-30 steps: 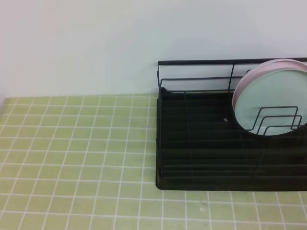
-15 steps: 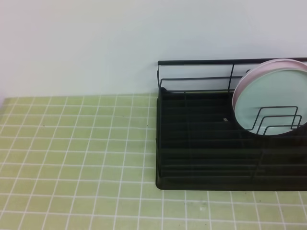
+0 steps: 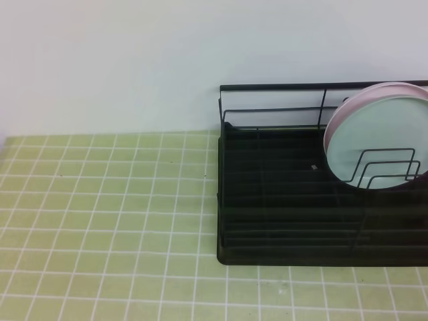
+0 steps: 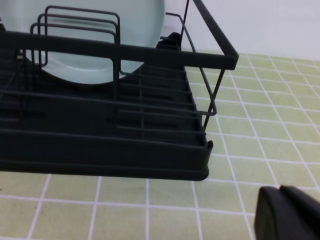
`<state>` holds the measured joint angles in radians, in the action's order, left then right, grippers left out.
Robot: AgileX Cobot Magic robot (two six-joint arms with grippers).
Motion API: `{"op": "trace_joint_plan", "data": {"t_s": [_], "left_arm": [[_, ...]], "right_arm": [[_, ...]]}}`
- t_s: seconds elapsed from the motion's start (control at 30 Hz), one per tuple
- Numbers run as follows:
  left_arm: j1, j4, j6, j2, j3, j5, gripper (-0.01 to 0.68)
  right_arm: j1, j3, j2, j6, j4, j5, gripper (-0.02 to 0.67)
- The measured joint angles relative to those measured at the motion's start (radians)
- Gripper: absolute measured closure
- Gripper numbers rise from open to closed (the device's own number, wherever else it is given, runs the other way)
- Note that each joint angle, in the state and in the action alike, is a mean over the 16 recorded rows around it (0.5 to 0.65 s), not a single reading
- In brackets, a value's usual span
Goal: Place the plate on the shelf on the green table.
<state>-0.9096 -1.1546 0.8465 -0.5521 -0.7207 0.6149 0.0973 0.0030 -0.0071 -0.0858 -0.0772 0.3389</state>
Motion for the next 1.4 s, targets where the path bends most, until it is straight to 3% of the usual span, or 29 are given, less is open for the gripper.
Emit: {"op": "trace_joint_plan", "data": {"t_s": [1.4], "left_arm": [[0.0, 0.0, 0.001, 0.0, 0.0, 0.0, 0.674]], "right_arm": [[0.0, 0.0, 0.0, 0.0, 0.0, 0.002, 0.652]]}}
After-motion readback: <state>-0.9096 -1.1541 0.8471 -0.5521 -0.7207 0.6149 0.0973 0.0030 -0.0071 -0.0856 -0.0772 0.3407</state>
